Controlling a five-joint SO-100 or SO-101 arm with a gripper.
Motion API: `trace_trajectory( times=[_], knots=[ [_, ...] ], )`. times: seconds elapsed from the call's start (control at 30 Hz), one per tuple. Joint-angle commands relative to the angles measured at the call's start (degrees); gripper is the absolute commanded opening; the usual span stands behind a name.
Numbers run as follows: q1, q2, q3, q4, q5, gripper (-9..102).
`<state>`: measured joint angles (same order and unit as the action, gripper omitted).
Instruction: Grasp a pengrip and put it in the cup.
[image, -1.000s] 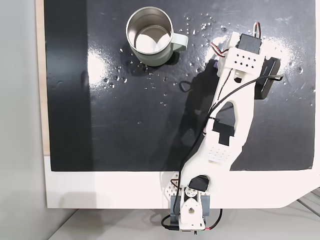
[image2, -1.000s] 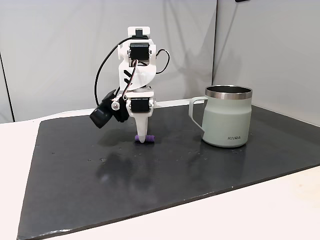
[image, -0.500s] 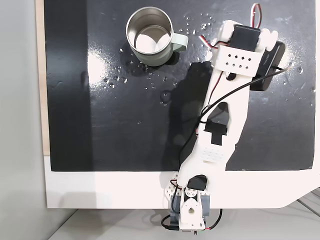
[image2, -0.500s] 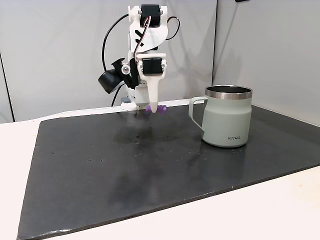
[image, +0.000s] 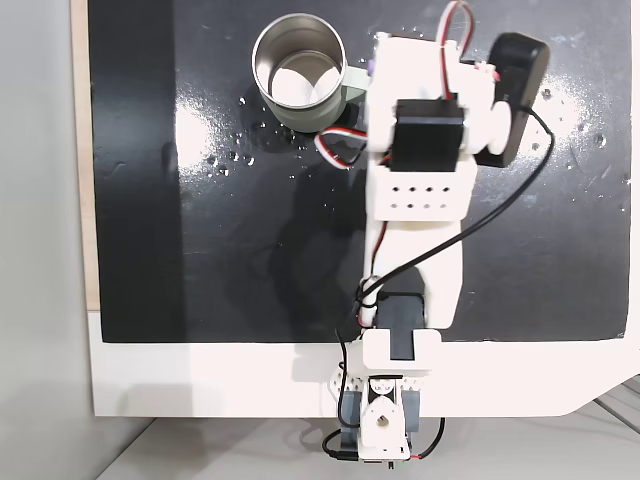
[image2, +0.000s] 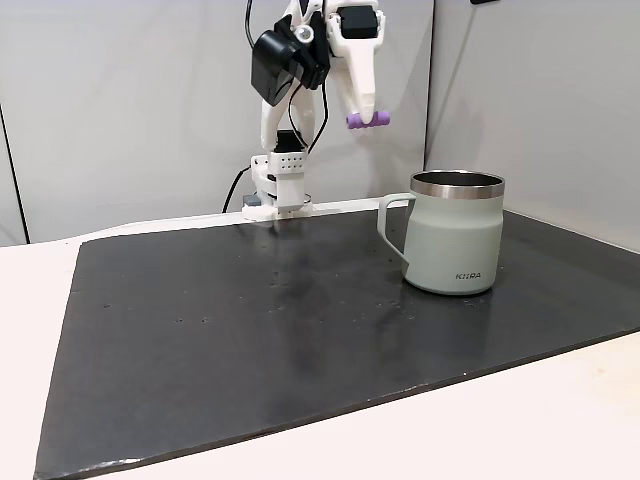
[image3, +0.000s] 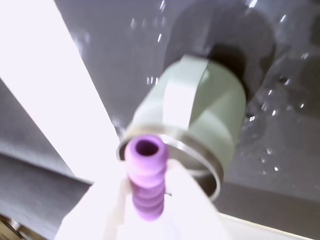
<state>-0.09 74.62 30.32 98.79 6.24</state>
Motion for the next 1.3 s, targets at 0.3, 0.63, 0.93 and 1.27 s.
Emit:
trace_trajectory(
  times=[0.3, 0.63, 0.93, 1.27],
  knots=[
    [-6.3, -4.9, -7.7, -3.9, -1.6, 0],
    [-10.7, -13.4, -14.9, -6.9, -1.6, 0],
    [-13.4, -18.0, -17.7, -8.1, -1.6, 0],
    [-14.1, -18.5, -17.8, -7.5, -0.2, 23]
  ],
)
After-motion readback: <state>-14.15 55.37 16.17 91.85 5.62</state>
